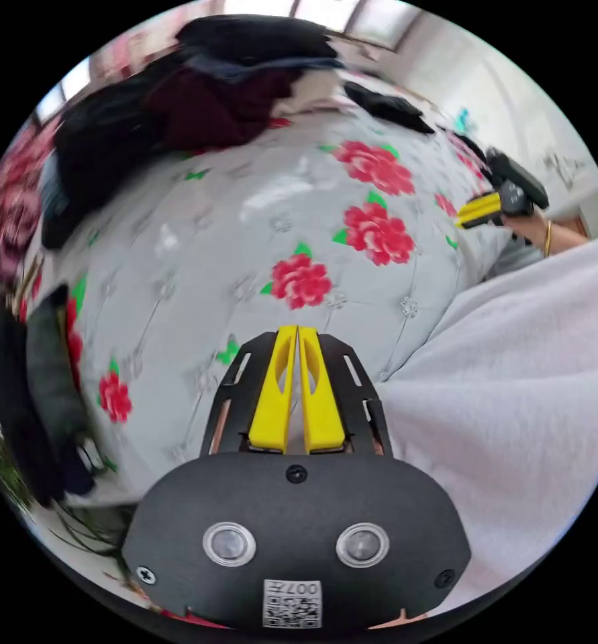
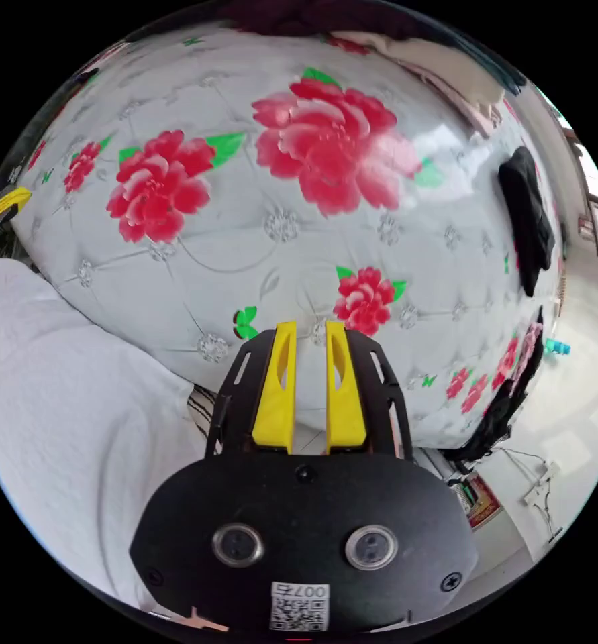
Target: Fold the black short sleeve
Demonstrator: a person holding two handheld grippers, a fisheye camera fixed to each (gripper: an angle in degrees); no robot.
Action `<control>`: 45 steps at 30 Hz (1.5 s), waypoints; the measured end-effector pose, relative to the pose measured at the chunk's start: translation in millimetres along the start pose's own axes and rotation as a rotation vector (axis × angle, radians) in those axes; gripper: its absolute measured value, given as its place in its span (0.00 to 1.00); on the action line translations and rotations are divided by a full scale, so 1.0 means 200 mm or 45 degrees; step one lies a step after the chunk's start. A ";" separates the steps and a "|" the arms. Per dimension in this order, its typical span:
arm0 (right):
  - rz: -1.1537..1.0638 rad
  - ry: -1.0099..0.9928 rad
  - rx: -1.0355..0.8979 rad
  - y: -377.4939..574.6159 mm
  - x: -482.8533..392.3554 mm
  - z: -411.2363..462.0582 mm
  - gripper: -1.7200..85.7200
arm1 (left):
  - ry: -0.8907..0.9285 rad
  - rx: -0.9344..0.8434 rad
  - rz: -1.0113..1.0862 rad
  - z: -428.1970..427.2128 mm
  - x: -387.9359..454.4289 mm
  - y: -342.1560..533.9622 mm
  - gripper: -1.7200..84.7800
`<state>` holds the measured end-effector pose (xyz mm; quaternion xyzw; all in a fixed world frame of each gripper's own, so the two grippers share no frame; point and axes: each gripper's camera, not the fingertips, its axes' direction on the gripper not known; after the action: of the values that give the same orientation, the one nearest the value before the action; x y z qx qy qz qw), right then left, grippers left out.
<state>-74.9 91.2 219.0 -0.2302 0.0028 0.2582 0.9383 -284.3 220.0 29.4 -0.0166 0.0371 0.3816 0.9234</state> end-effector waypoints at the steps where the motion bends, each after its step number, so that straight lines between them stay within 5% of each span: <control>1: 0.013 -0.072 -0.048 0.03 0.01 0.05 0.09 | -0.021 -0.037 0.103 0.09 0.11 -0.12 0.01; 10: -0.008 -0.497 0.402 0.33 0.26 -0.17 0.09 | -0.055 -0.097 0.105 0.66 0.72 -0.80 0.01; 13: 0.168 -0.634 0.535 0.51 0.60 -0.19 0.10 | -0.010 -0.131 -0.060 0.91 0.96 -1.05 0.01; 17: 0.559 -0.479 0.745 1.00 1.35 -0.17 0.11 | -0.023 -0.210 -0.108 1.16 1.20 -1.29 0.01; 29: 1.516 -0.030 0.395 2.00 3.40 0.05 0.13 | -0.190 -0.480 -0.127 1.77 1.41 -1.70 0.01; 37: 1.520 -0.202 0.071 1.97 3.90 0.23 0.07 | -0.111 -0.535 -0.277 1.96 1.22 -1.77 0.01; 45: 1.507 -0.118 0.371 2.00 3.82 -0.19 0.02 | -0.006 -0.594 -0.301 2.02 1.02 -1.80 0.01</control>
<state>397.8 747.5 -81.9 -0.0476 0.1247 0.7423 0.6567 137.3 132.6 416.8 -0.2325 -0.0563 0.2694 0.9328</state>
